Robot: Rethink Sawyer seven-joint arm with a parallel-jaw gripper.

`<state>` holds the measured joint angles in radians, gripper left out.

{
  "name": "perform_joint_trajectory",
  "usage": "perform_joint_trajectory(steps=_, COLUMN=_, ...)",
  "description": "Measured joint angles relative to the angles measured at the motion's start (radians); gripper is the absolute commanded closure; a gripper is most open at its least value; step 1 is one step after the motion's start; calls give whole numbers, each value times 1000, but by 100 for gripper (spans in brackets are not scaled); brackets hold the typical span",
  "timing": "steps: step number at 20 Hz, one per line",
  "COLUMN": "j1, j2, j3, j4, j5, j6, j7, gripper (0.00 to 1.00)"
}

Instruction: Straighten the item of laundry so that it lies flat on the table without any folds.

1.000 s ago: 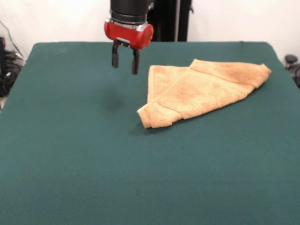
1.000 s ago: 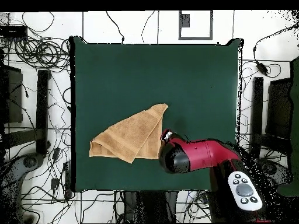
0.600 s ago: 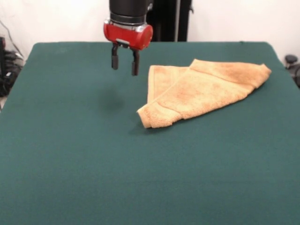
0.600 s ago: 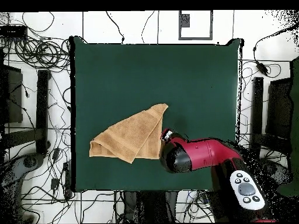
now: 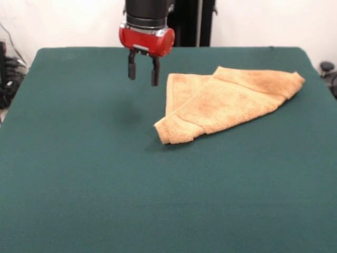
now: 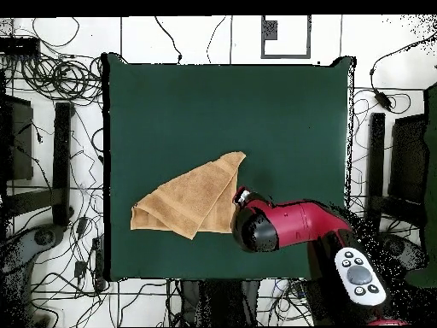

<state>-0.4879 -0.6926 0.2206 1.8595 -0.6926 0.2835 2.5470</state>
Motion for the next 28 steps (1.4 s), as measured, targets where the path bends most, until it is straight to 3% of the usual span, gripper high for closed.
perform_joint_trajectory(steps=13, j1=-8, j2=58, j3=38, j4=-42, j5=0, j6=1, j7=0, gripper=0)
perform_joint_trajectory(steps=28, j1=-150, j2=223, j3=207, j4=-226, j5=-2, j6=141, j7=-3, gripper=0)
